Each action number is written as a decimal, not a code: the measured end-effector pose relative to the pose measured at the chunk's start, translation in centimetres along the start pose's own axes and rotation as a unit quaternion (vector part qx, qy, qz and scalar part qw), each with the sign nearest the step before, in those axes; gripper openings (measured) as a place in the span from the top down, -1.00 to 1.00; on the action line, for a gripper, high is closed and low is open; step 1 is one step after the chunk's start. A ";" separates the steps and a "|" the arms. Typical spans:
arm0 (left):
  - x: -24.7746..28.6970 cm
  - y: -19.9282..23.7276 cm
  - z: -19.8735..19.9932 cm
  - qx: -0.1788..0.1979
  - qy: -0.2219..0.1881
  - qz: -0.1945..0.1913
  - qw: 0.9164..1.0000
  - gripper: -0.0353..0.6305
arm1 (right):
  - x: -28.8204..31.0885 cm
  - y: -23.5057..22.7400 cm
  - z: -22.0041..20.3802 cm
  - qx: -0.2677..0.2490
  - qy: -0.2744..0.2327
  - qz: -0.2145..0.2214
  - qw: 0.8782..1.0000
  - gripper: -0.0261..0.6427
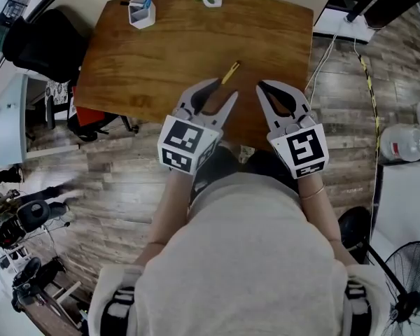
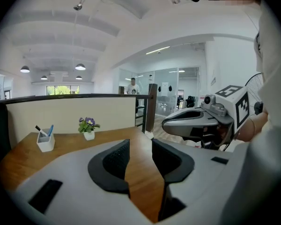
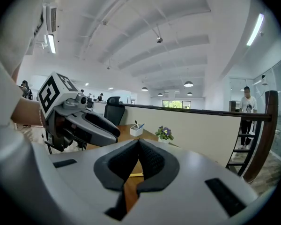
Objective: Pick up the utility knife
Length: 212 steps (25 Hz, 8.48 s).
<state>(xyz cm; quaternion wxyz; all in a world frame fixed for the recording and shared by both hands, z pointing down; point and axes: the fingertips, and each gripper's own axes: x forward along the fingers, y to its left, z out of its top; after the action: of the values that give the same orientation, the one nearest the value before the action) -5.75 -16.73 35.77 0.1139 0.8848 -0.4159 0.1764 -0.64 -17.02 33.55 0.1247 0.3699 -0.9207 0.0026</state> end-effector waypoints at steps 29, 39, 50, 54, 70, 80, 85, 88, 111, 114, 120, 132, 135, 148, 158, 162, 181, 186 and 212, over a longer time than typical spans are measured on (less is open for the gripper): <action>5.3 3.2 -3.7 -0.010 0.079 -0.061 0.995 0.41 | 3.0 -2.7 -4.3 0.065 0.060 -0.043 0.995 0.89; 8.2 4.8 -6.2 0.005 0.127 -0.073 0.989 0.41 | 4.3 -3.9 -7.7 0.089 0.093 -0.054 0.990 0.89; 12.0 7.5 -9.5 0.018 0.169 -0.084 0.982 0.42 | 6.8 -4.9 -10.4 0.130 0.106 -0.078 0.983 0.89; 13.0 8.2 -10.6 0.022 0.179 -0.083 0.980 0.41 | 8.2 -4.5 -11.4 0.125 0.118 -0.073 0.982 0.89; 16.8 9.1 -14.6 0.033 0.224 -0.116 0.967 0.45 | 11.1 -4.5 -14.5 0.138 0.154 -0.078 0.975 0.89; 18.0 9.0 -16.3 0.052 0.257 -0.108 0.959 0.45 | 11.5 -5.0 -15.4 0.148 0.159 -0.081 0.973 0.89; 18.1 8.8 -16.6 0.065 0.266 -0.108 0.956 0.49 | 11.5 -5.2 -15.3 0.150 0.155 -0.079 0.973 0.89; 18.1 8.7 -16.6 0.061 0.267 -0.106 0.956 0.50 | 11.3 -5.4 -15.4 0.151 0.154 -0.079 0.973 0.89; 18.1 8.3 -15.8 0.032 0.255 -0.097 0.961 0.67 | 9.7 -6.4 -15.4 0.153 0.152 -0.083 0.973 0.89; 17.9 7.9 -14.6 0.032 0.242 -0.094 0.965 0.67 | 9.4 -6.7 -14.9 0.149 0.147 -0.083 0.974 0.89; 17.1 8.0 -11.8 0.023 0.211 -0.089 0.973 0.67 | 9.2 -7.3 -13.0 0.133 0.130 -0.086 0.979 0.89; 14.1 9.6 -4.2 0.005 0.127 -0.061 0.990 0.67 | 8.6 -8.5 -8.0 0.090 0.096 -0.096 0.987 0.89; 13.5 10.1 -2.1 0.007 0.103 -0.055 0.993 0.67 | 8.7 -8.8 -6.5 0.082 0.089 -0.094 0.988 0.89; 9.7 9.9 6.5 0.004 -0.028 -0.063 0.998 0.67 | 7.1 -9.1 -0.4 0.044 0.036 -0.098 0.994 0.89; 6.1 9.0 10.8 -0.022 -0.113 -0.071 0.991 0.67 | 4.8 -8.4 3.5 0.027 -0.012 -0.102 0.994 0.89; 4.9 8.7 11.5 -0.036 -0.132 -0.069 0.988 0.67 | 4.1 -8.1 4.7 0.025 -0.031 -0.103 0.994 0.89; 2.3 7.4 10.1 -0.090 -0.183 -0.077 0.976 0.67 | 4.6 -5.9 4.3 0.010 -0.032 -0.075 0.997 0.89; 2.0 7.9 9.3 -0.091 -0.177 -0.075 0.977 0.67 | 5.3 -5.6 4.2 0.015 -0.024 -0.070 0.997 0.89; 3.1 7.6 5.4 -0.098 -0.115 -0.086 0.985 0.67 | 6.9 -4.6 1.9 0.030 0.007 -0.046 0.998 0.89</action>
<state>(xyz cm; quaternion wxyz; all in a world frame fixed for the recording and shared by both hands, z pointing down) -8.64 -25.60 32.51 0.1662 0.9163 -0.3638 0.0213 -2.72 -25.24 32.88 0.1197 0.4159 -0.9011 0.0271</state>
